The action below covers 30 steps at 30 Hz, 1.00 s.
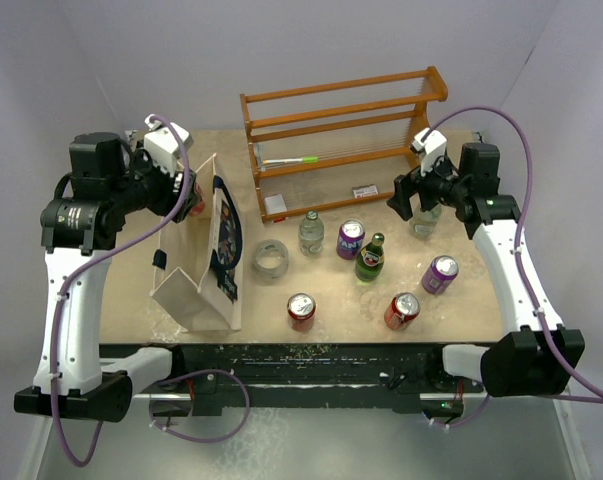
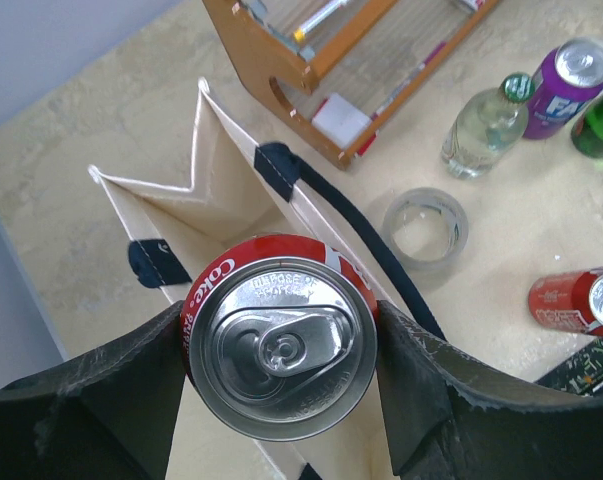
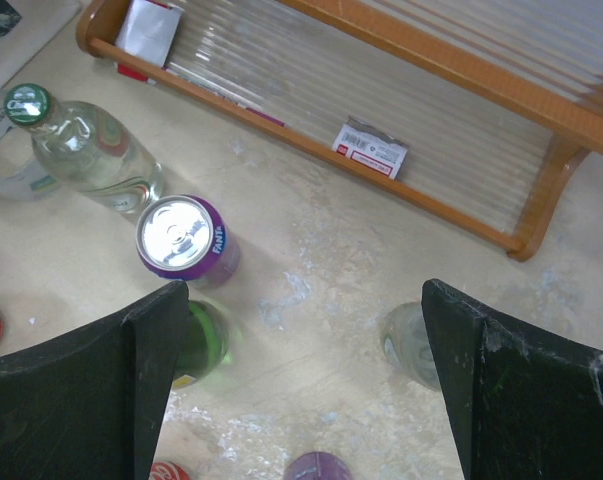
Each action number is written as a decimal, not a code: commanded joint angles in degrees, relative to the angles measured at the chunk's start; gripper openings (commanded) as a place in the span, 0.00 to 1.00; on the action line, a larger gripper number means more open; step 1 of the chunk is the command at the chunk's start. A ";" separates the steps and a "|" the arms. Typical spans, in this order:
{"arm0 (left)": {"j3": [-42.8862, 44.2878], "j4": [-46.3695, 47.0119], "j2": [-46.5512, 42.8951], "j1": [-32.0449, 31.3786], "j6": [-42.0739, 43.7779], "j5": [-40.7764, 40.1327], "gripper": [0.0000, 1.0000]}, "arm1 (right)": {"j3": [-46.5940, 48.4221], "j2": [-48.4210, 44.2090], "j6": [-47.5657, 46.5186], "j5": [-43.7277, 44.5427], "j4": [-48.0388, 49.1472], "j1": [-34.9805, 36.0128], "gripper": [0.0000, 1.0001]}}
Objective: Place the beverage into the canvas bag
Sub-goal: Place the drink in the canvas bag.
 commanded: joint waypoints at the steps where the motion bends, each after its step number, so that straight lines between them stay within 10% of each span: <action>1: -2.19 8.48 0.11 0.32 -0.73 -1.56 0.00 | 5.31 -0.17 1.52 -5.93 2.81 3.97 0.98; 30: -25.75 23.73 -0.25 -0.45 -6.40 18.54 0.00 | 17.59 24.92 29.27 -12.88 26.92 30.13 0.91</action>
